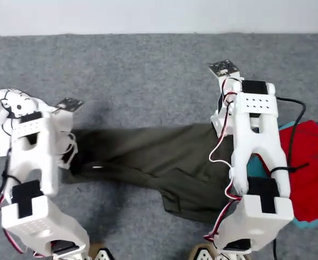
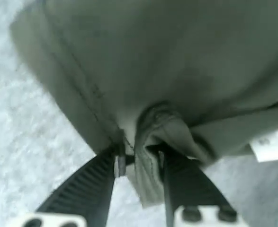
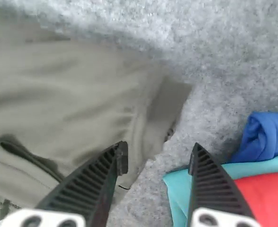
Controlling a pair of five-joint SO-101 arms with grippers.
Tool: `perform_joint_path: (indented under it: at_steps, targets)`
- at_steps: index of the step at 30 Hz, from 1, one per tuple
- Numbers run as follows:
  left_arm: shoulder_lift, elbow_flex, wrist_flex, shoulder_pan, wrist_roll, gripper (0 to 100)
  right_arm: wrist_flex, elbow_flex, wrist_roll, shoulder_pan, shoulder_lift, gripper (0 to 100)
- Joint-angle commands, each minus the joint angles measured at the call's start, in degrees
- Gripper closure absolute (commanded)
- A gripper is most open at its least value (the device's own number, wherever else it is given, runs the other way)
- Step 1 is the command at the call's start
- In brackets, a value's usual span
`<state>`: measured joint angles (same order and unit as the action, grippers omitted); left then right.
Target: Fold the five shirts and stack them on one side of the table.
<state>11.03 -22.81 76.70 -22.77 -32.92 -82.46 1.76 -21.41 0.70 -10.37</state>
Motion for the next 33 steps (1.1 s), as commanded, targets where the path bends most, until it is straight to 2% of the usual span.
perform_joint_path:
  at_steps: [1, 6, 9, 13, 21, 26, 33]
  targets:
    - [-2.8, 1.0, 2.6, -2.7, -2.1, 88, -0.5, -0.3, -0.4, -2.3, 3.0, 78.9]
    - [-2.8, 5.8, 11.7, -1.8, -2.1, 88, 2.2, -8.8, -2.7, -5.5, 2.5, 78.9]
    - [-2.8, 10.4, 16.6, -1.8, -2.2, 88, 12.8, -17.5, -3.0, -4.6, 2.5, 79.0]
    - [-2.8, 16.5, 19.6, -2.0, -2.2, 88, 26.7, -24.3, -4.7, -3.1, 2.5, 79.0]
    - [-2.5, 27.6, 20.8, -3.7, -2.4, 88, 37.5, -24.9, -4.7, 0.9, 2.4, 79.0]
    - [-2.3, 28.1, 20.8, -4.1, -2.4, 88, 38.1, -24.8, -5.1, 4.7, 2.4, 79.0]
    - [-2.3, 27.9, 20.3, -3.9, -2.3, 88, 36.7, -25.2, -5.1, 5.8, 2.5, 79.0]
